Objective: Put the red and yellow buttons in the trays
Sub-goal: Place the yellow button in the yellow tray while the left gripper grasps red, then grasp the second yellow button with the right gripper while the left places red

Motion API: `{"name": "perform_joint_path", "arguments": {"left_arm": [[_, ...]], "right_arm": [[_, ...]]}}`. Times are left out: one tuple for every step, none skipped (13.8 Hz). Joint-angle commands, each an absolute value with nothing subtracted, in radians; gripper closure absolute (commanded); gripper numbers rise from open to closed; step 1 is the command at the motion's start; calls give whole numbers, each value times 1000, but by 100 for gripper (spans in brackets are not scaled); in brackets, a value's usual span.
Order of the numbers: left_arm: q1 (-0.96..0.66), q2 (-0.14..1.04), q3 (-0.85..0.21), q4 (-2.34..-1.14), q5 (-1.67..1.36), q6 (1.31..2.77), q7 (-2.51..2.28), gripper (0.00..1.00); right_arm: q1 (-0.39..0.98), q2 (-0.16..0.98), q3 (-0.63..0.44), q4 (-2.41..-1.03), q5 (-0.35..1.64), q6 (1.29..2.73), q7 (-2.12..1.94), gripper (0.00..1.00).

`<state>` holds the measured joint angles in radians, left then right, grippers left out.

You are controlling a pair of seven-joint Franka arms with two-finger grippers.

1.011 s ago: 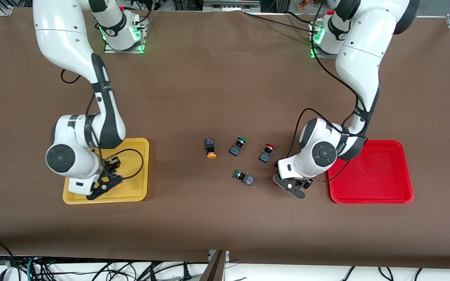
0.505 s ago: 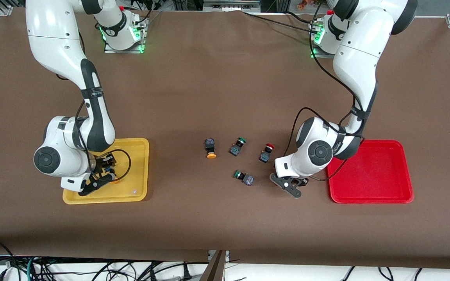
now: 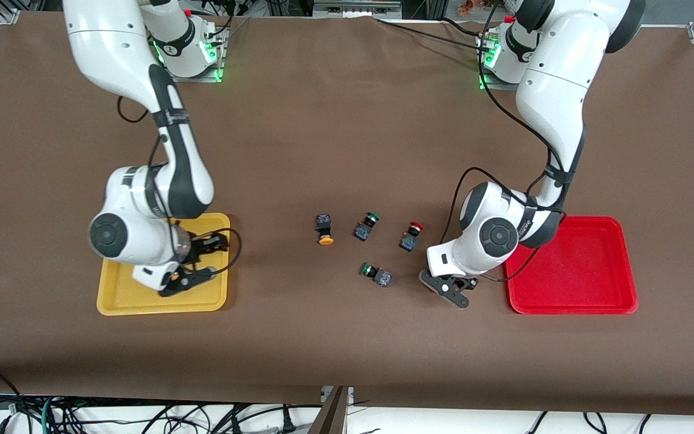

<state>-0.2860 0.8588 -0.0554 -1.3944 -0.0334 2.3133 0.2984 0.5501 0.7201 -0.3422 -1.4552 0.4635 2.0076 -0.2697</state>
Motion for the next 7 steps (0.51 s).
{"name": "perform_joint_path", "arguments": {"left_arm": [[-192,810,-69,-1391,-26,2255,305,79],[-170,789,-68,-1391,-25,2212,307,78],[-134,766,-67,-1393,-22,2180,307,77],[-92,749,-67,-1393,-18,2143,310,77],[-60,730,-69,-1391,-18,2108,327,77],[-34,715,-68,-1396,-21,2086,354,77],[-6,695,-66,-1407,-21,2076,373,77]], "right_arm": [[645,735,-350,-1454,525,2014,-81,20],[682,738,-350,-1454,526,2043,-7,20],[724,739,-350,-1454,526,2072,68,20],[756,747,-348,-1454,528,2095,142,20],[790,755,-348,-1454,526,2123,219,20],[826,767,-348,-1454,526,2158,285,20],[856,778,-348,-1454,526,2187,325,20]]}}
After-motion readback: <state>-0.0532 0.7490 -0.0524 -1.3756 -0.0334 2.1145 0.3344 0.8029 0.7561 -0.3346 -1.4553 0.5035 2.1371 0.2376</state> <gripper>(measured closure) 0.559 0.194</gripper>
